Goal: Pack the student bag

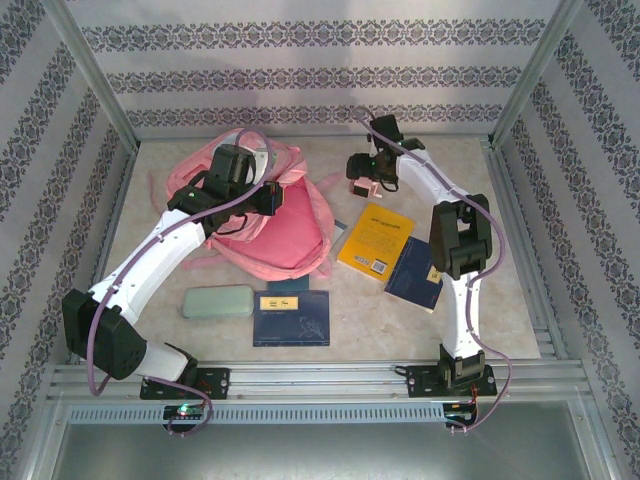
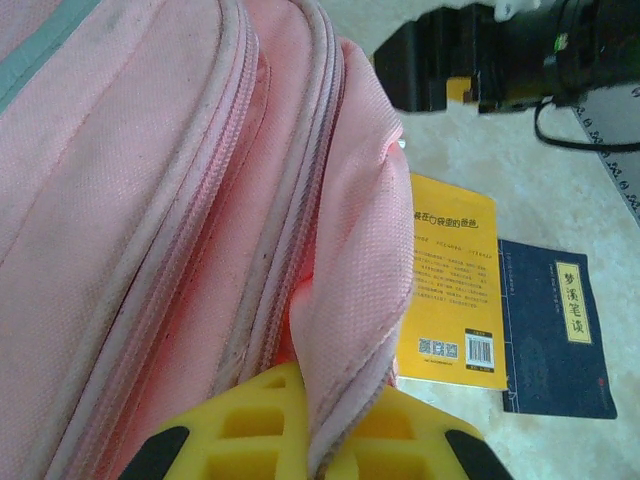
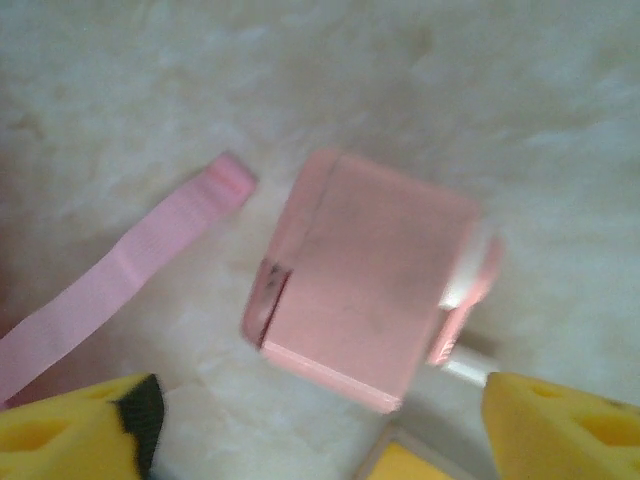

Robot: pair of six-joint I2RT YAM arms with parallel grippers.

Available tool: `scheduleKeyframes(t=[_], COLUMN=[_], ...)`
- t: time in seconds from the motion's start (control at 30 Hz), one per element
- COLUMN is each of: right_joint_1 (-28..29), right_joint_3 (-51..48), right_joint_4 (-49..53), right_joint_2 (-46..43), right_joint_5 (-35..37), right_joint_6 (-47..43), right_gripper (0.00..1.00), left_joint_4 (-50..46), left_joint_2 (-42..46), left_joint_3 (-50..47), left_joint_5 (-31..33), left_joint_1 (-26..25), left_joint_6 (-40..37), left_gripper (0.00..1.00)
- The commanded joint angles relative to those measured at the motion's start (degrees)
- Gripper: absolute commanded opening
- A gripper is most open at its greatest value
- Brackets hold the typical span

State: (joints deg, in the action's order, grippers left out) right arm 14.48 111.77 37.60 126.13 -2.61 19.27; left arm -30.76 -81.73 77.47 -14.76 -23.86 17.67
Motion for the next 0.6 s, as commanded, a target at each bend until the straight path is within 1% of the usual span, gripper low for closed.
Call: scheduleKeyframes(t=[0.0, 0.1, 0.17, 0.27, 0.4, 0.57], right_joint_1=[0.0, 0.7, 1.2, 2.0, 3.7, 4.6], right_joint_3=[8.9, 13.3, 16.7, 21.4, 27.3, 39.8], right_joint_4=[9.3, 13.5, 17.2, 21.4, 24.8, 32.9], right_joint_2=[4.7, 7.1, 8.4, 10.2, 13.4, 21.3], right_joint_5=[8.3, 10.2, 11.4, 11.7, 12.4, 14.8], right_joint_6=[5.8, 12.9, 18.5, 23.6, 25.0, 24.1], right_gripper=[0.86, 0.86, 0.84, 0.82, 0.83, 0.86], left_joint_4=[4.7, 4.7, 4.7, 4.8, 4.8, 4.9], left_joint_2=[0.6, 0.3, 0.3, 0.2, 0.1, 0.3], left_joint_3=[0.4, 0.5, 0.5, 0.5, 0.5, 0.4], left_joint_5=[-0.8, -0.9, -0.9, -1.3, -1.5, -1.5], left_joint_1=[0.9, 0.9, 1.0, 1.1, 1.3, 1.3], left_joint_6=[1.0, 1.0, 1.0, 1.2, 1.4, 1.3], left_gripper=[0.00, 0.00, 0.00, 0.00, 0.00, 0.00])
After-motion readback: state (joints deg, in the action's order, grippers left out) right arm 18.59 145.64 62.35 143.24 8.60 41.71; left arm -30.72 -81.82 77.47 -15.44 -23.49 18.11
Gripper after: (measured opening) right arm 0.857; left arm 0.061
